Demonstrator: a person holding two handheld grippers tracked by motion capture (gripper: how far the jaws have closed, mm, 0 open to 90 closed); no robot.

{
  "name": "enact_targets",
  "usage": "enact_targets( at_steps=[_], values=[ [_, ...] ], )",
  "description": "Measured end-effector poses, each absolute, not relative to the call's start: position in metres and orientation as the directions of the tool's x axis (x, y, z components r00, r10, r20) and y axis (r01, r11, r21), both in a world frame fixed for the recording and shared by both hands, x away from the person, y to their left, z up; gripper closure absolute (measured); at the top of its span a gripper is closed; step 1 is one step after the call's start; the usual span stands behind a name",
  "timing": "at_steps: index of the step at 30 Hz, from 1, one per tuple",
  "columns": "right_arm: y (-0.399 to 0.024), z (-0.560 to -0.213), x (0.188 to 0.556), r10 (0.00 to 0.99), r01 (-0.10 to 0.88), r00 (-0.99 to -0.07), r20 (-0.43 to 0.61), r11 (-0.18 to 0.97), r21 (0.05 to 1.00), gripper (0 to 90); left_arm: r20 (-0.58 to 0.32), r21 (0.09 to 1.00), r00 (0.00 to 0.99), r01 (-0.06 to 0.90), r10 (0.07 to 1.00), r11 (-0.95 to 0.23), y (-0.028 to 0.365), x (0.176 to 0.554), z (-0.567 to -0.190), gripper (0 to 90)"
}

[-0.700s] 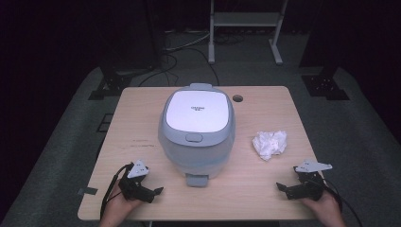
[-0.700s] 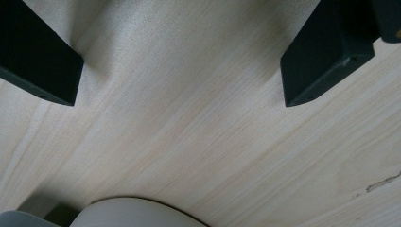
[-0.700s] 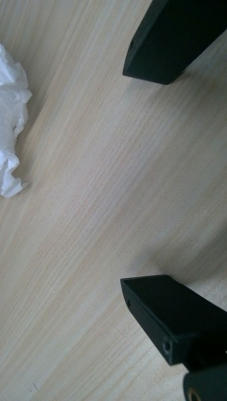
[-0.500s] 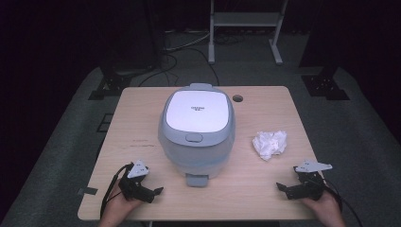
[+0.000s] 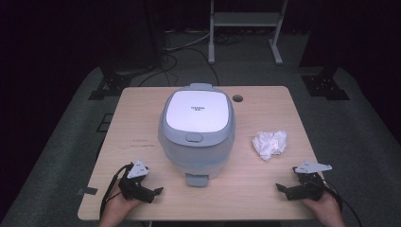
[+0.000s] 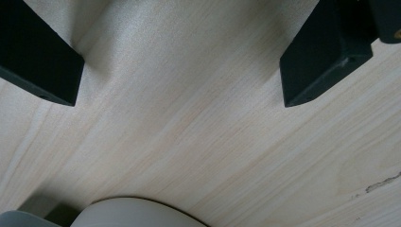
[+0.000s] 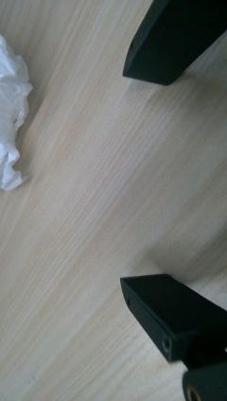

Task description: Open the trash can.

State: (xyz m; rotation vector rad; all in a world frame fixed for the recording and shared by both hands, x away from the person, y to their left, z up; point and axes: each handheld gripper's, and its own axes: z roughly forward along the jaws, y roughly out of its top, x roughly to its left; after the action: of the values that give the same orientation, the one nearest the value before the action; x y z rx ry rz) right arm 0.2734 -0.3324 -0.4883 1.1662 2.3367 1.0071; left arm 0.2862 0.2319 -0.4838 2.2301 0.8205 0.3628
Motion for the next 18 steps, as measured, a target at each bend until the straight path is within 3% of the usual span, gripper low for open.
enact_targets(
  at_steps=[2, 6, 18],
  values=[
    [-0.332, -0.487, 0.273, 0.795, 0.553, -0.606, 0.013, 0.410, 0.725, 13.7, 0.014, 0.713, 0.758, 0.450, 0.652, -0.538, 0.232, 0.286, -0.484, 0.0],
    [-0.333, -0.483, 0.273, 0.798, 0.564, -0.601, 0.041, 0.388, 0.729, 15.0, 0.014, 0.713, 0.758, 0.449, 0.652, -0.538, 0.232, 0.286, -0.484, 0.0],
    [-0.331, -0.471, 0.269, 0.779, 0.524, -0.625, 0.049, 0.373, 0.766, 32.6, 0.014, 0.714, 0.758, 0.449, 0.653, -0.537, 0.232, 0.286, -0.484, 0.0]
  ],
)
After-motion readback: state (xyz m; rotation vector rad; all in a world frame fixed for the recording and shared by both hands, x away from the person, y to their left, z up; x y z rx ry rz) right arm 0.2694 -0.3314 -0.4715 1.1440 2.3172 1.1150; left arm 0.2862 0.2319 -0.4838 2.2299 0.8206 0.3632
